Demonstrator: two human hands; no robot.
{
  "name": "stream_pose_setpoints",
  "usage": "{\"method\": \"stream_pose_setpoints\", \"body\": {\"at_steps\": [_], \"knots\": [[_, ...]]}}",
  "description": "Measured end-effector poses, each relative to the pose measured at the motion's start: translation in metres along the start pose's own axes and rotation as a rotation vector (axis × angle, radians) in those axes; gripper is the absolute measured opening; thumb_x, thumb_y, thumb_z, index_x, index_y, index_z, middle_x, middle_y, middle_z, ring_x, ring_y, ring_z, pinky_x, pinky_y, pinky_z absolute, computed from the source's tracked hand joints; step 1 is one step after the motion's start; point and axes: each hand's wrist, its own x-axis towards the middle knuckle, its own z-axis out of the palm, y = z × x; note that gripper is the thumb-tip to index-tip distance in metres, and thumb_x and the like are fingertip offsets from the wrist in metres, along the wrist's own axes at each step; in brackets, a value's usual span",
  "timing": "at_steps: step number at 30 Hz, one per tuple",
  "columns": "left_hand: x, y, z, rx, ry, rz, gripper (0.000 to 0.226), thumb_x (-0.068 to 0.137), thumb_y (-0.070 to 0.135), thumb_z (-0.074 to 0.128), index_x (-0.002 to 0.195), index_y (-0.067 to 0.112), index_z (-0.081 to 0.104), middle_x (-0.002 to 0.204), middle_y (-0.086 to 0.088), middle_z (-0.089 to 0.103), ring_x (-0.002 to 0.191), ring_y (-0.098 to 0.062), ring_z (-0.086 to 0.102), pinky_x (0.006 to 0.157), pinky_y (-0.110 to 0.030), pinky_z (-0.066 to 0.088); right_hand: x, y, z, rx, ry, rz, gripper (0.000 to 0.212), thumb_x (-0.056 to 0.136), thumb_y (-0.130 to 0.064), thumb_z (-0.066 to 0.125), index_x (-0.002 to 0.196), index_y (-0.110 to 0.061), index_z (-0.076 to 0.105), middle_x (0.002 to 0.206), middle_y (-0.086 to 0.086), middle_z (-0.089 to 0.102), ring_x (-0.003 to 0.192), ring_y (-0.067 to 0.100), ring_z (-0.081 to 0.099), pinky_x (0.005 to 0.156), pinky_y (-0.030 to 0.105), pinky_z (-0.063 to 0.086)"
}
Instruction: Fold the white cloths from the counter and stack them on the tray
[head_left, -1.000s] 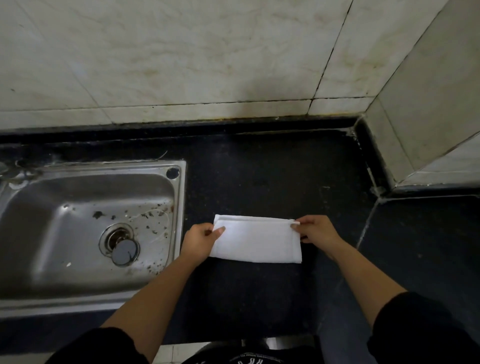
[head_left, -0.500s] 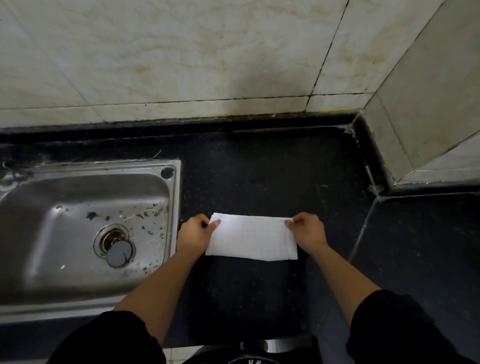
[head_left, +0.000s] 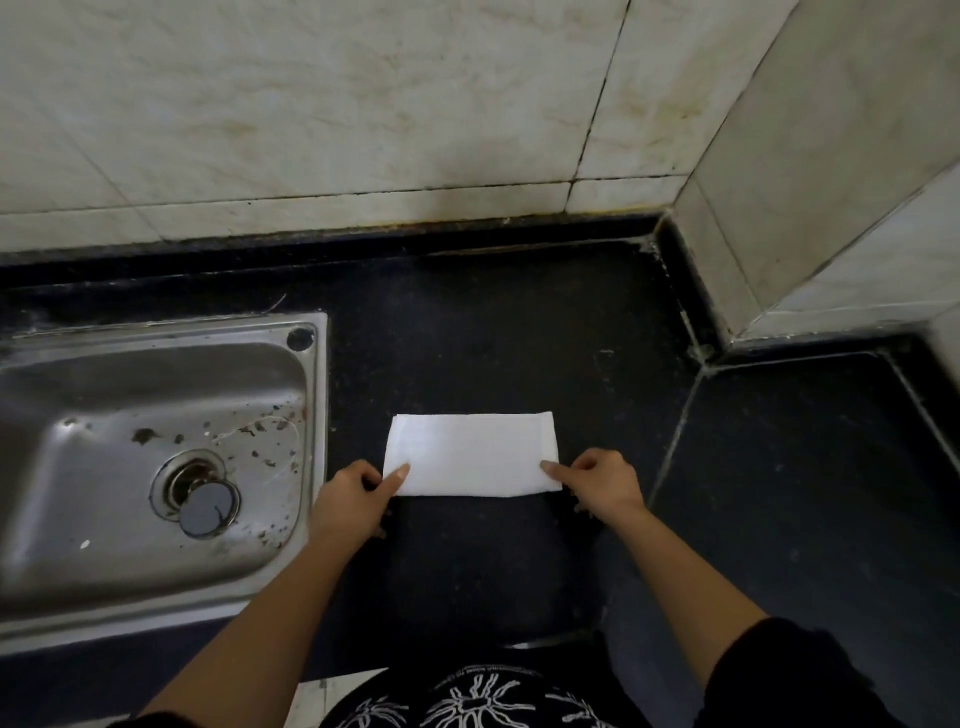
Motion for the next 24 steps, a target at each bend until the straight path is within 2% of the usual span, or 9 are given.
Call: {"method": "stream_pose_setpoints", "body": {"at_steps": [4, 8, 11, 15, 19, 21, 24], "knots": [[-0.003, 0.002, 0.004, -0.333, -0.035, -0.121, 0.032, 0.084, 0.033, 0.073, 0.086, 0.004, 0.059, 0.073, -0.017, 0.07, 0.06, -0.029, 0.07, 0.046, -0.031, 0.055, -0.01, -0.003, 0.007, 0.154, -0.07, 0.09, 0.036, 0.08, -0.032, 0.078, 0.094, -0.004, 0.061, 0.077, 0.013, 0.07, 0.058, 0.024, 0.07, 0.047, 0.029, 0.056], [-0.005, -0.002, 0.01, -0.486, -0.029, -0.149, 0.026, 0.083, 0.021, 0.075, 0.09, 0.002, 0.058, 0.074, -0.02, 0.07, 0.06, -0.029, 0.071, 0.043, -0.026, 0.053, -0.013, 0.0, 0.017, 0.396, -0.006, 0.17, 0.026, 0.08, -0.007, 0.077, 0.097, 0.0, 0.059, 0.074, 0.014, 0.066, 0.058, 0.02, 0.065, 0.046, 0.025, 0.052], [-0.007, 0.0, 0.017, -0.488, -0.024, -0.133, 0.023, 0.084, 0.02, 0.074, 0.09, 0.003, 0.06, 0.075, -0.017, 0.071, 0.061, -0.025, 0.071, 0.048, -0.026, 0.055, -0.016, 0.01, 0.016, 0.459, 0.081, 0.171, 0.019, 0.079, -0.004, 0.076, 0.09, -0.004, 0.06, 0.073, 0.012, 0.065, 0.06, 0.018, 0.061, 0.052, 0.024, 0.049], [-0.017, 0.017, 0.036, -0.447, -0.107, -0.071, 0.019, 0.084, 0.017, 0.074, 0.088, 0.004, 0.061, 0.08, -0.016, 0.071, 0.068, -0.025, 0.071, 0.058, -0.032, 0.057, -0.027, 0.037, -0.006, 0.468, 0.17, 0.145, 0.005, 0.08, -0.003, 0.072, 0.082, -0.004, 0.068, 0.072, 0.012, 0.067, 0.06, 0.017, 0.061, 0.058, 0.026, 0.05], [-0.036, 0.043, 0.063, -0.35, -0.195, 0.007, 0.016, 0.085, 0.017, 0.073, 0.087, 0.007, 0.061, 0.081, -0.013, 0.07, 0.071, -0.023, 0.071, 0.062, -0.032, 0.059, -0.036, 0.076, -0.036, 0.523, 0.228, 0.217, 0.005, 0.08, -0.001, 0.071, 0.085, 0.0, 0.069, 0.074, 0.013, 0.067, 0.059, 0.018, 0.062, 0.052, 0.024, 0.048], [-0.046, 0.053, 0.077, -0.305, -0.234, 0.051, 0.017, 0.084, 0.015, 0.074, 0.087, 0.007, 0.059, 0.08, -0.013, 0.07, 0.067, -0.022, 0.071, 0.059, -0.03, 0.059, -0.042, 0.098, -0.047, 0.521, 0.252, 0.262, 0.007, 0.081, -0.001, 0.069, 0.087, 0.002, 0.068, 0.07, 0.013, 0.064, 0.058, 0.018, 0.06, 0.051, 0.025, 0.048], [-0.058, 0.059, 0.095, -0.204, -0.277, 0.125, 0.02, 0.082, 0.013, 0.075, 0.087, 0.008, 0.057, 0.078, -0.014, 0.069, 0.061, -0.024, 0.07, 0.058, -0.033, 0.06, -0.053, 0.131, -0.054, 0.512, 0.271, 0.318, 0.006, 0.083, 0.0, 0.067, 0.087, 0.005, 0.068, 0.07, 0.014, 0.064, 0.06, 0.02, 0.061, 0.055, 0.028, 0.052]]}}
